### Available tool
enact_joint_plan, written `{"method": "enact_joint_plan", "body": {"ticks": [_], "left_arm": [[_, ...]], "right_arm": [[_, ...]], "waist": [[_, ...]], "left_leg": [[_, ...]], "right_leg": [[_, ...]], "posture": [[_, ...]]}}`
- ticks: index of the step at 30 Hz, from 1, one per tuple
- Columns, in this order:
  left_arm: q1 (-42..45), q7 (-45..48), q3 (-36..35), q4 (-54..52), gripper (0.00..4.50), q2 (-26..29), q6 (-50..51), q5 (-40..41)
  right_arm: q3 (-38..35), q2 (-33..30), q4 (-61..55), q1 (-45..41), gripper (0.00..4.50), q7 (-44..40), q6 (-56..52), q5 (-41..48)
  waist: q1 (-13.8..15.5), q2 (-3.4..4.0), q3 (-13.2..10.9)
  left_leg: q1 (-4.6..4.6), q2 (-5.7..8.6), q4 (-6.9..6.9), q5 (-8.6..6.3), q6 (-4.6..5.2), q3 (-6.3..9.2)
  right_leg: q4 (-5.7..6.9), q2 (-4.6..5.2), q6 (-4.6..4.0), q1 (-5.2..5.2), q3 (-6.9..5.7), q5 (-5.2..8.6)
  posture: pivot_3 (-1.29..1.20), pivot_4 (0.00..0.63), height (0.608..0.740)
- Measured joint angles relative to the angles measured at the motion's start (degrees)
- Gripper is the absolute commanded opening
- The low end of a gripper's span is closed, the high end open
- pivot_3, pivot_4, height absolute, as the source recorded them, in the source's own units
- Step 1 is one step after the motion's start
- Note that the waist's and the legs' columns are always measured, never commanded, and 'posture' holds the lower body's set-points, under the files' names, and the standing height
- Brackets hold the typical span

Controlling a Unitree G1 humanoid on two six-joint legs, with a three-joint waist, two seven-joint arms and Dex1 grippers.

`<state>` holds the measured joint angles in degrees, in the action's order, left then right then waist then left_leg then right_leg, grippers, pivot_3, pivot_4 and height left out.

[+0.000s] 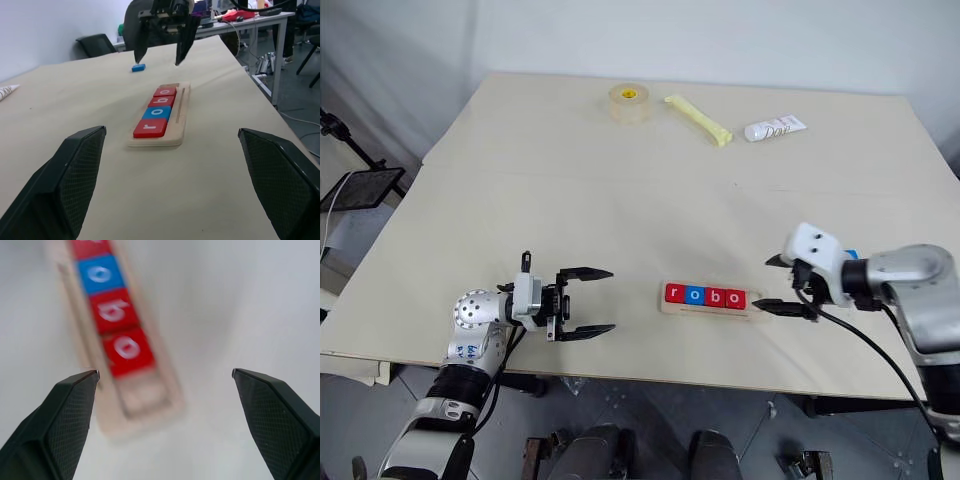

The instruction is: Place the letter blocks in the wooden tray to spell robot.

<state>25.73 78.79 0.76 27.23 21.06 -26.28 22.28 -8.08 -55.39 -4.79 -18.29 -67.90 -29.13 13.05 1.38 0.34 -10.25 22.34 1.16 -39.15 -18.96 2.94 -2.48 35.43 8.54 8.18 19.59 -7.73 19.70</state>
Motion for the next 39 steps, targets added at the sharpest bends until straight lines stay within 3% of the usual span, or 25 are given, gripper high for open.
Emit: {"method": "enact_joint_plan", "body": {"ticks": [8, 14, 20, 29, 39], "left_arm": [[2.9, 0.65, 0.18, 3.15, 4.5, -0.56, -0.09, -0.12], [4.5, 1.67, 0.3, 5.18, 4.5, -0.82, -0.11, -0.14], [5.53, 2.53, 0.26, 5.54, 4.5, -0.83, -0.11, -0.15], [4.47, 3.21, 0.23, 4.33, 4.5, 0.01, 0.51, -0.06], [-0.26, 1.55, -0.19, -2.67, 4.5, 1.96, 2.98, 0.0]], "right_arm": [[-22.27, 1.69, 4.09, 19.19, 4.46, 8.32, 2.74, 2.18], [-31.01, 2.49, 4.44, 26.38, 4.46, 10.25, 3.05, 4.18], [-32.91, 4.07, 4.87, 28.49, 4.46, 11.94, 2.55, 6.41], [-23.2, 4.85, 15.09, 11.9, 4.46, 16.88, 1.92, 6.53], [-12.2, 8.22, 41.53, -9.28, 4.46, 23.09, 12.91, 0.99]], "waist": [[0.89, 0.0, 0.0], [0.0, 0.0, 0.0], [-0.03, 0.0, 0.0], [-0.19, 0.02, 0.0], [-0.16, 0.05, -0.01]], "left_leg": [[0.0, 0.09, 0.03, 0.0, 0.07, -0.01], [-0.03, -0.01, 0.07, 0.02, 0.04, -0.13], [-0.03, -0.02, 0.07, 0.02, 0.06, -0.17], [-0.03, 0.0, 0.07, 0.04, 0.07, -0.19], [0.03, 0.02, 0.07, 0.05, 0.1, -0.09]], "right_leg": [[-0.05, 0.02, 0.08, -0.05, 0.02, -0.04], [-0.25, -0.01, 0.08, -0.09, 0.05, -0.04], [-0.33, -0.02, 0.08, -0.11, 0.09, -0.04], [-0.33, 0.0, 0.09, -0.1, 0.1, -0.05], [-0.31, 0.01, 0.1, -0.08, 0.05, -0.05]], "posture": [[0.0, 0.15, 0.74], [0.0, 0.15, 0.74], [0.0, 0.15, 0.74], [0.0, 0.15, 0.74], [0.0, 0.15, 0.74]]}}
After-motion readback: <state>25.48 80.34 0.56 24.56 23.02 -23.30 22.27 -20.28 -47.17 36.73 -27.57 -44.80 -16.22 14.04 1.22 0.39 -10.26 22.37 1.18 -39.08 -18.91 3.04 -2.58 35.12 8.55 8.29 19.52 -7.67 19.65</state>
